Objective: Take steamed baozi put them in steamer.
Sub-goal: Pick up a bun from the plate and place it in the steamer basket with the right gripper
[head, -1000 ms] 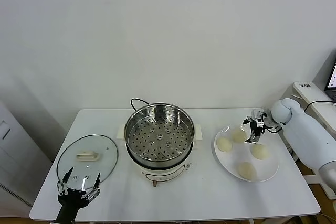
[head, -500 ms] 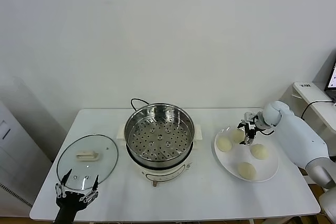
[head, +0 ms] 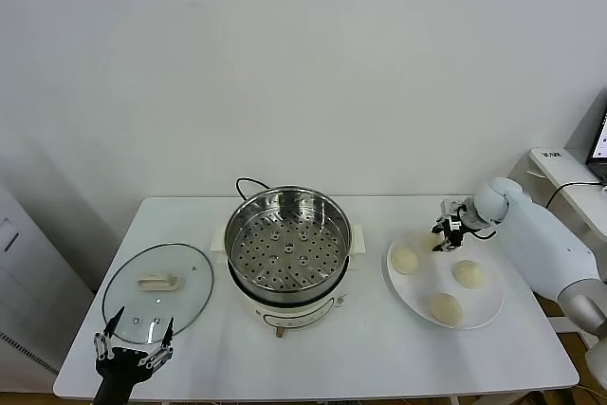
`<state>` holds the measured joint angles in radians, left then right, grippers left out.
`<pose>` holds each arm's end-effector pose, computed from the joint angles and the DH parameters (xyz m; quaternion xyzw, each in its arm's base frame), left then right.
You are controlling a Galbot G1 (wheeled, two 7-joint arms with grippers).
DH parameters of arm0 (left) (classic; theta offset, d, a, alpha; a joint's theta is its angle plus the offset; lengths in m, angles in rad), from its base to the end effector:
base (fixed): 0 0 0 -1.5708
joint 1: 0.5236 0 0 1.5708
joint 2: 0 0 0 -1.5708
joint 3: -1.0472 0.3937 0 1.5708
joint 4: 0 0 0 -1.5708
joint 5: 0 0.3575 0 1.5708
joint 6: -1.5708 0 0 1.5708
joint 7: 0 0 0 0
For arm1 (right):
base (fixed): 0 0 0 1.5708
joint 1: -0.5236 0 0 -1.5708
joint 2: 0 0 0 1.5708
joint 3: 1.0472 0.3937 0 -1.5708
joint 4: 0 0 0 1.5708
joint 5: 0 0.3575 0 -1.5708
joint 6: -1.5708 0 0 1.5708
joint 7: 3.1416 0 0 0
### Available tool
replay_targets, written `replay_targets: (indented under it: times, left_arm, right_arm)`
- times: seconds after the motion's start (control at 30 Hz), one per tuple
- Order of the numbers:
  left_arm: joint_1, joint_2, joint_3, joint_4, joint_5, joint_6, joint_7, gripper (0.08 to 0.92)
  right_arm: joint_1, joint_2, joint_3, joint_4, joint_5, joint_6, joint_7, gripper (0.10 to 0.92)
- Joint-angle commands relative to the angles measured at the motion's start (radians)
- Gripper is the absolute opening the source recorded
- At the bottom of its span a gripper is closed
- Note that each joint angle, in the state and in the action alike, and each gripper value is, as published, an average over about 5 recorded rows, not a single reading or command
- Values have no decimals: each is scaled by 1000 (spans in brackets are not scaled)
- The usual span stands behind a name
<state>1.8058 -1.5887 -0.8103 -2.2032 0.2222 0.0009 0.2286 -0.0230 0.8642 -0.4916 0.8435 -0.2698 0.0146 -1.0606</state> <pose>0.0743 0.0783 -0.3237 -0.0039 -0.9781 -0.1837 0.0981 0.6093 -0.2374 -0.2058 0.4425 -0.6161 0.5458 0.3560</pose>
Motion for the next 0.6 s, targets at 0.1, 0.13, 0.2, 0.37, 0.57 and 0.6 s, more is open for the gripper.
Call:
replay_targets:
  times: [0.1, 0.13, 0.2, 0.37, 0.57, 0.6]
  left_arm:
    - [11, 0, -12, -2, -14, -10, -2, 823]
    - [12, 1, -17, -4, -18, -11, -2, 823]
    - [12, 2, -24, -7, -25, -10, -3, 823]
    - [10, 3, -33, -21, -36, -7, -3, 823]
    - [14, -3, -33, -29, -43, -9, -5, 823]
    - [16, -4, -33, -31, -43, -9, -5, 823]
  right_arm:
    - [254, -67, -307, 187, 199, -1, -21, 433]
    - [315, -66, -364, 213, 237, 6, -26, 433]
    - [437, -47, -466, 256, 289, 34, -31, 434]
    - [618, 31, -636, 362, 378, 109, -50, 434]
    - [639, 140, -666, 484, 297, 265, -50, 433]
    - [628, 162, -654, 491, 257, 307, -51, 433]
